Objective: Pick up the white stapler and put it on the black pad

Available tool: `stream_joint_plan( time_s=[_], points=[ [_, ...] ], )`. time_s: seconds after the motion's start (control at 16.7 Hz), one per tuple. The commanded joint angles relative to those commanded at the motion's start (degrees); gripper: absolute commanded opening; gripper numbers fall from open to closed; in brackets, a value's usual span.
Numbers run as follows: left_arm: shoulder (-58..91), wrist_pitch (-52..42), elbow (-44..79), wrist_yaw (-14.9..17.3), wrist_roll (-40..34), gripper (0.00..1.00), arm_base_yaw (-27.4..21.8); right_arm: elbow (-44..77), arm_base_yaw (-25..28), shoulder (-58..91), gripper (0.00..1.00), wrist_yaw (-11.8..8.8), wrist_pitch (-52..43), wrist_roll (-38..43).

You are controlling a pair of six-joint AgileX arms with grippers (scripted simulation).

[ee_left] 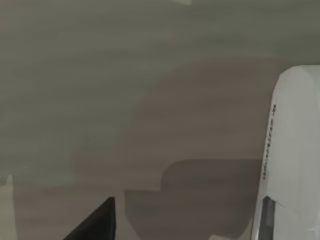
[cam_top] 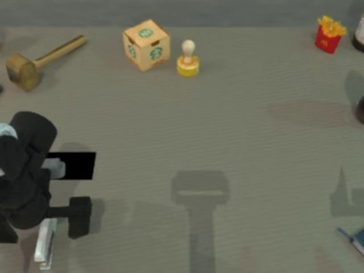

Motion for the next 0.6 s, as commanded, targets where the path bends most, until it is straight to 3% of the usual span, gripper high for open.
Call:
stream_joint_plan(
  time_s=[0.12, 0.6],
  points=[
    [0.0, 0.0, 0.0, 0.0, 0.0, 1.00, 0.0, 0.0, 0.0, 0.0, 1.00, 0.0, 0.0, 0.0],
    [0.0, 0.0, 0.0, 0.0, 0.0, 0.40, 0.0, 0.0, 0.0, 0.0, 1.00, 0.0, 0.0, 0.0]
  ],
)
